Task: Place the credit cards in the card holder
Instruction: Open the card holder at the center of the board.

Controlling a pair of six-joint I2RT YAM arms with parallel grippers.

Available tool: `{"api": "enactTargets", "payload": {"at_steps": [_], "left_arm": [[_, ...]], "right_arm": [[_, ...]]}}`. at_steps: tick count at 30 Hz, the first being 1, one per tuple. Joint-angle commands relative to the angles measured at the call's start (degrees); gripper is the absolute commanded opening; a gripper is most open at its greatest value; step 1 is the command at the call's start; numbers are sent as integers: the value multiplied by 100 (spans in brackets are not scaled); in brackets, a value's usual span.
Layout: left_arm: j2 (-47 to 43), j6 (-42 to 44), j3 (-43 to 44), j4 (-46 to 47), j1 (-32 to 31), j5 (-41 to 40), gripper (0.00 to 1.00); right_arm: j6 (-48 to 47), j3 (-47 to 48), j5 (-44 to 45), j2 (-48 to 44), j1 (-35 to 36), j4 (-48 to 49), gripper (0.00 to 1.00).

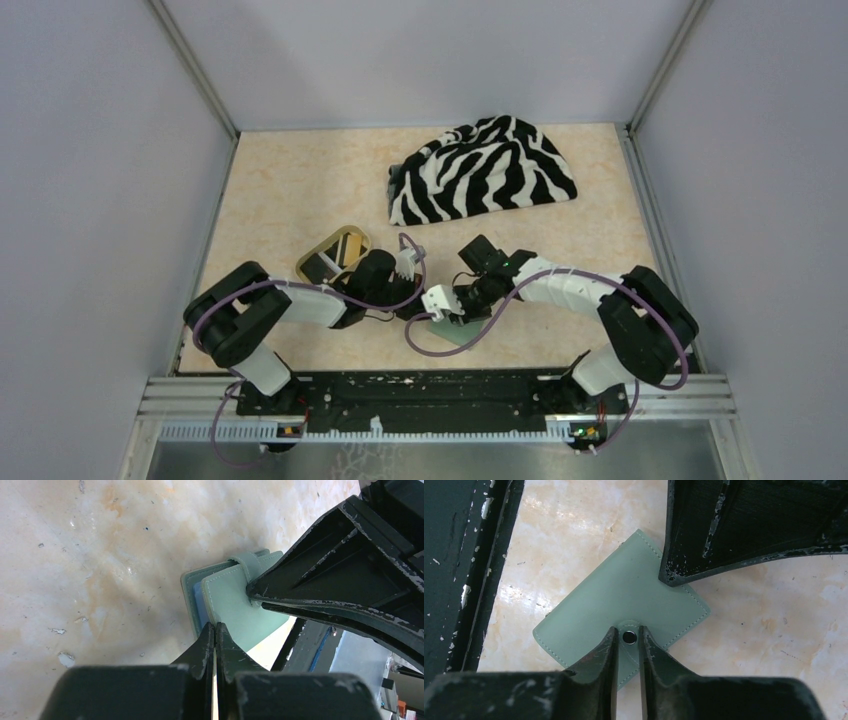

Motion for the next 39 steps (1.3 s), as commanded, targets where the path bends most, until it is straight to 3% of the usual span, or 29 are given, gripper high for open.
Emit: {"api": "enactTargets", "payload": {"at_steps": [1, 6, 21, 22, 26, 29, 35, 39], "left_arm": [[-21, 218, -21, 31, -55, -38, 0], [-20, 315, 49, -261, -56, -315, 0], [-93, 651, 620, -1062, -32, -796, 0], [-130, 655, 680, -1098, -37, -819, 5], [-337, 577, 907, -1244, -37, -1047, 46], [-525, 456, 972, -1280, 3, -1126, 65], [-1166, -145, 401, -969, 186, -1240, 83], [-1647, -874, -300, -208, 192, -1260, 90]], "right_arm": [[-43, 43, 315, 54, 108, -59, 8], [209, 67, 80, -254, -39, 63, 0], [1176, 133, -963, -914, -847, 407, 0], [1428, 163, -1023, -929, -922, 504, 0], [2309, 218, -1303, -1124, -1297, 881, 0], [2912, 109, -1529, -1349, -1598, 1253, 0], [3426, 30, -1477, -1483, -1868, 1624, 0], [3617, 45, -1361, -1439, -1870, 1697, 0]]}}
